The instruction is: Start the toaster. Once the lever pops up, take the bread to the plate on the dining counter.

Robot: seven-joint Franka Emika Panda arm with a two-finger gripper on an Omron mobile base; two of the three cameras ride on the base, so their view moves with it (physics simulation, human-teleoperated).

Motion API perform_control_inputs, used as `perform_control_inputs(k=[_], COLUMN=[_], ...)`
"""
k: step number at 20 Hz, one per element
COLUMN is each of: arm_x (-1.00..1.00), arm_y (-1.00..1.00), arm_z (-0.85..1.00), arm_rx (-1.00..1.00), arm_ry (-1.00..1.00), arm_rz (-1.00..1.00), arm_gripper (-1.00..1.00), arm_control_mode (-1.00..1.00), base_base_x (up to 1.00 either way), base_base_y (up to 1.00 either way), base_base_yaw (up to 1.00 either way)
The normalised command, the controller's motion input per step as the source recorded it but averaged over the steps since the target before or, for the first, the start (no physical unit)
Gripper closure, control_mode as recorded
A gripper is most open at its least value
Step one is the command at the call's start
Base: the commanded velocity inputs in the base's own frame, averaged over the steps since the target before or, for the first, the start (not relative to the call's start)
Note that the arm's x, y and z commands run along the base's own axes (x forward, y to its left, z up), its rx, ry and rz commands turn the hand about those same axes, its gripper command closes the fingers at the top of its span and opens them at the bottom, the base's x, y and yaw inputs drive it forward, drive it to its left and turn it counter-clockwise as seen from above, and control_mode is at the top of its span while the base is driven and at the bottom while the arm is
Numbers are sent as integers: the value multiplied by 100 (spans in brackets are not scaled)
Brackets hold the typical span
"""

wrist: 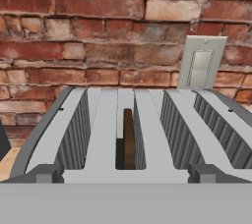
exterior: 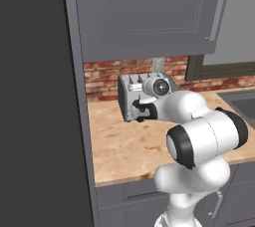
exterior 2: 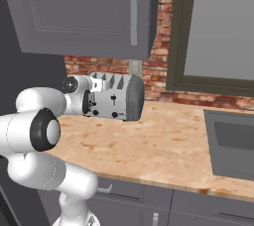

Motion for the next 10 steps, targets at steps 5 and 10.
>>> perform_control_inputs(k=[5,10], arm_x=[0,0], arm_y=[0,0], arm_z=[0,0], arm_rx=[0,0], arm_ry=[0,0], arm_rz=[0,0], arm_gripper=[-100,-100], arm_control_mode=[-100,-100], base_base_x=[0,0], base_base_y=[0,0], base_base_yaw=[0,0])
